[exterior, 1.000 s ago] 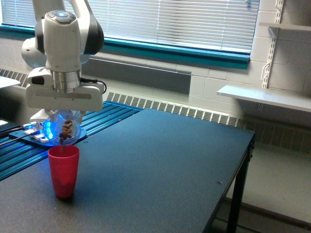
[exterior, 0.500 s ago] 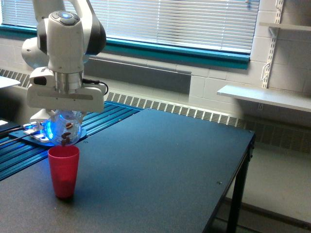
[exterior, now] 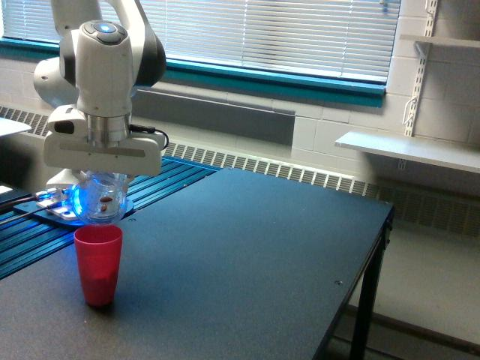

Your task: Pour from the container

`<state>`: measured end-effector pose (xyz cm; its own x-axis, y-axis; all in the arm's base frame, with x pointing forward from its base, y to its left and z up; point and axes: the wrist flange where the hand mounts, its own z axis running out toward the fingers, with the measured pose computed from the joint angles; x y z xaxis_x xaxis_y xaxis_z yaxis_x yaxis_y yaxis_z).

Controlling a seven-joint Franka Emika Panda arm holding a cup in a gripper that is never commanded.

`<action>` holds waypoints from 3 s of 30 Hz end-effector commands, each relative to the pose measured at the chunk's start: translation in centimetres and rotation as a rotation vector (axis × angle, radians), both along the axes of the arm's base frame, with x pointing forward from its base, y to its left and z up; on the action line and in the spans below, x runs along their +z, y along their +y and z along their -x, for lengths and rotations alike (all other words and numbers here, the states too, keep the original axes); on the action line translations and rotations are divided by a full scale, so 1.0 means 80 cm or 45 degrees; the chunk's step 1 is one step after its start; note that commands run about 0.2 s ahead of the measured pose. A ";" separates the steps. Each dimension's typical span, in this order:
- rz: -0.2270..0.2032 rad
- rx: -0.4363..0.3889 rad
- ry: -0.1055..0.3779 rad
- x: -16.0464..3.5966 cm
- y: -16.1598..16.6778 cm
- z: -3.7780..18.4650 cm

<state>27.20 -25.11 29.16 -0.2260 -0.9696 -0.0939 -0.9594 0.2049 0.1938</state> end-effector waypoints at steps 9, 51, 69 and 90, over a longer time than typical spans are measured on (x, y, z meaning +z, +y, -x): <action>-0.017 -0.002 0.068 0.003 0.005 0.000; 0.067 0.035 -0.148 0.037 0.019 0.002; 0.055 0.179 -0.317 0.015 0.085 -0.037; 0.011 0.430 -0.437 -0.005 0.222 -0.162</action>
<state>37.54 -7.27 25.11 0.1141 -0.9817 -0.1525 -0.9926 -0.1063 -0.0585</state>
